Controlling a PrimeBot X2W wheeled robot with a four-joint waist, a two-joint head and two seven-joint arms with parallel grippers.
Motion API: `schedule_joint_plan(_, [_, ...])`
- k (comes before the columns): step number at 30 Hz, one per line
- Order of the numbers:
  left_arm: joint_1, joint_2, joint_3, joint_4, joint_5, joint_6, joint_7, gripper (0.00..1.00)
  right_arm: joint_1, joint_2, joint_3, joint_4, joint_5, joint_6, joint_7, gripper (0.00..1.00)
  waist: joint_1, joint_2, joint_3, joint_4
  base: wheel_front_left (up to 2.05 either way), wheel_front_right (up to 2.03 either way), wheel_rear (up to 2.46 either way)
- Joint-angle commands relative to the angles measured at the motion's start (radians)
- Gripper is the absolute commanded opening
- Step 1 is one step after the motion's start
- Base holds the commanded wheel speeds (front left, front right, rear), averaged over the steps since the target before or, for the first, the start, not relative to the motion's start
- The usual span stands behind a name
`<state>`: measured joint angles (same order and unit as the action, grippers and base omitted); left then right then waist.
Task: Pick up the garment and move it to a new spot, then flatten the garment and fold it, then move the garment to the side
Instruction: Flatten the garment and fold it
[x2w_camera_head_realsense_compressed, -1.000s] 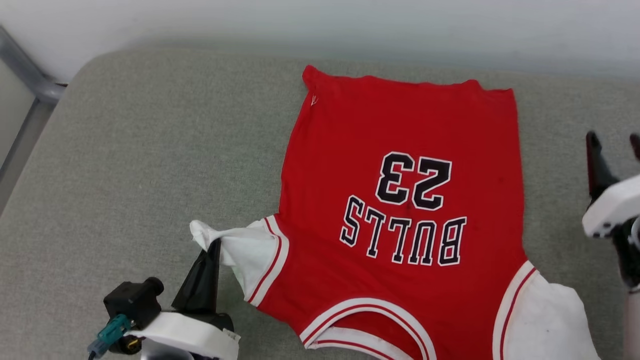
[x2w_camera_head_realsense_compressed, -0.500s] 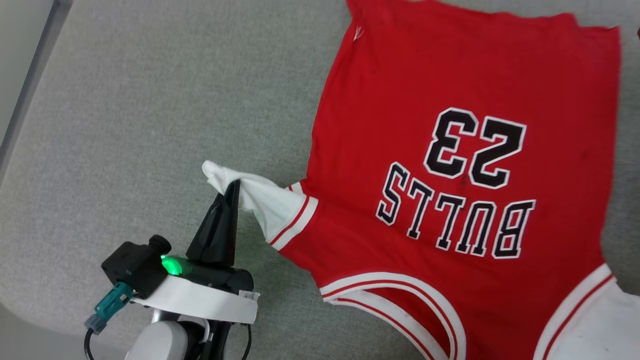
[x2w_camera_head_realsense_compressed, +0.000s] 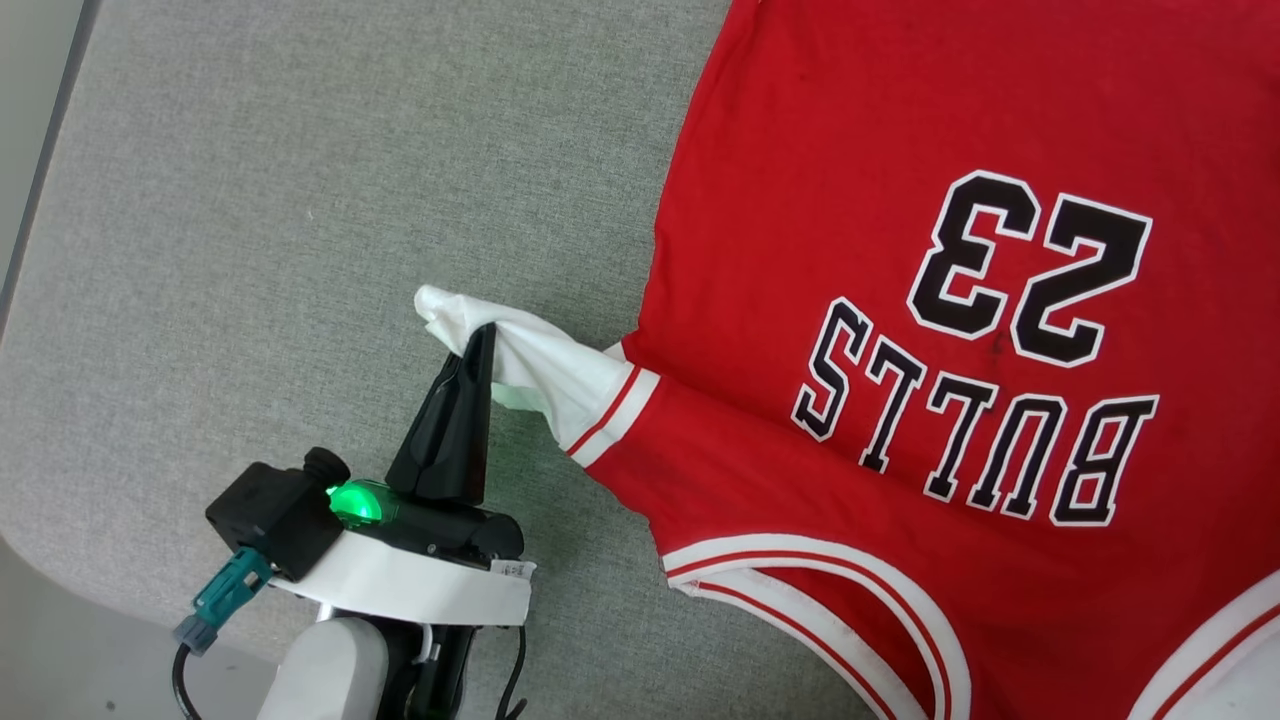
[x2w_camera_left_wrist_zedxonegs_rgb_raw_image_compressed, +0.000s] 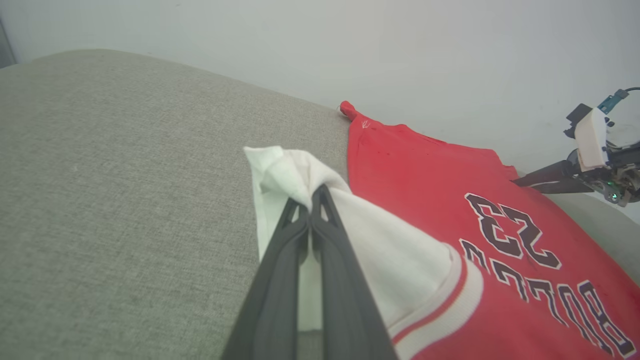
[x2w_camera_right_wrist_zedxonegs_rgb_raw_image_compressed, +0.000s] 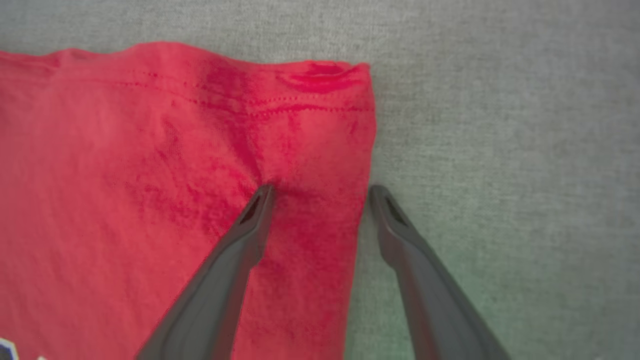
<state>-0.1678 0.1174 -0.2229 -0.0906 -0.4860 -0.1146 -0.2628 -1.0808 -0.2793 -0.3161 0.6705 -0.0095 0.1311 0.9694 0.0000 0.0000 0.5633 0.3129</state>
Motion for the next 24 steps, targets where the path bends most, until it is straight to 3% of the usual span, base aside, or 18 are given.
schedule_joint_plan(1, [-0.002,-0.001,0.004,0.008,0.001,-0.003,-0.003,0.00,0.064,0.022,-0.011,0.053,-0.015,-0.001,0.055,1.00,0.0000,0.0000,0.001,0.000,0.00,0.00,0.00])
schedule_joint_plan(2, [-0.001,-0.002,0.006,0.013,0.004,-0.004,-0.003,0.00,0.071,0.026,-0.016,0.052,-0.026,-0.001,0.079,1.00,0.0000,0.0000,0.000,0.000,0.00,0.00,0.00])
schedule_joint_plan(3, [-0.002,-0.002,0.007,0.018,0.007,-0.007,-0.003,0.00,0.073,0.029,-0.020,0.046,-0.032,-0.001,0.093,0.50,0.0000,0.0000,0.001,-0.001,0.00,0.00,0.00])
schedule_joint_plan(4, [-0.003,0.000,0.005,0.025,0.009,-0.007,-0.003,0.00,0.076,0.031,-0.025,0.041,-0.034,-0.001,0.106,0.18,0.0000,0.0000,0.000,-0.001,0.00,0.00,0.00])
schedule_joint_plan(5, [-0.005,0.001,0.004,0.028,0.010,-0.009,-0.003,0.00,0.077,0.035,-0.030,0.034,-0.034,-0.001,0.112,0.00,0.0000,0.0000,-0.001,-0.001,0.00,0.00,0.00])
schedule_joint_plan(11, [-0.007,0.002,0.002,0.055,0.012,-0.014,-0.003,0.00,0.065,0.021,-0.034,-0.034,-0.029,-0.001,0.093,0.00,0.0000,0.0000,-0.033,-0.002,0.00,0.00,0.00])
schedule_joint_plan(17, [0.021,0.009,0.021,0.086,0.010,-0.014,-0.003,0.00,0.098,-0.039,0.027,-0.142,0.020,-0.001,0.062,0.00,0.0000,0.0000,-0.107,-0.021,0.00,0.00,0.00])
schedule_joint_plan(24, [0.072,0.034,0.043,0.127,0.023,0.003,0.004,0.00,0.328,-0.097,0.075,-0.335,0.143,-0.001,0.055,0.00,0.0000,0.0000,-0.225,-0.072,0.00,0.00,0.00])
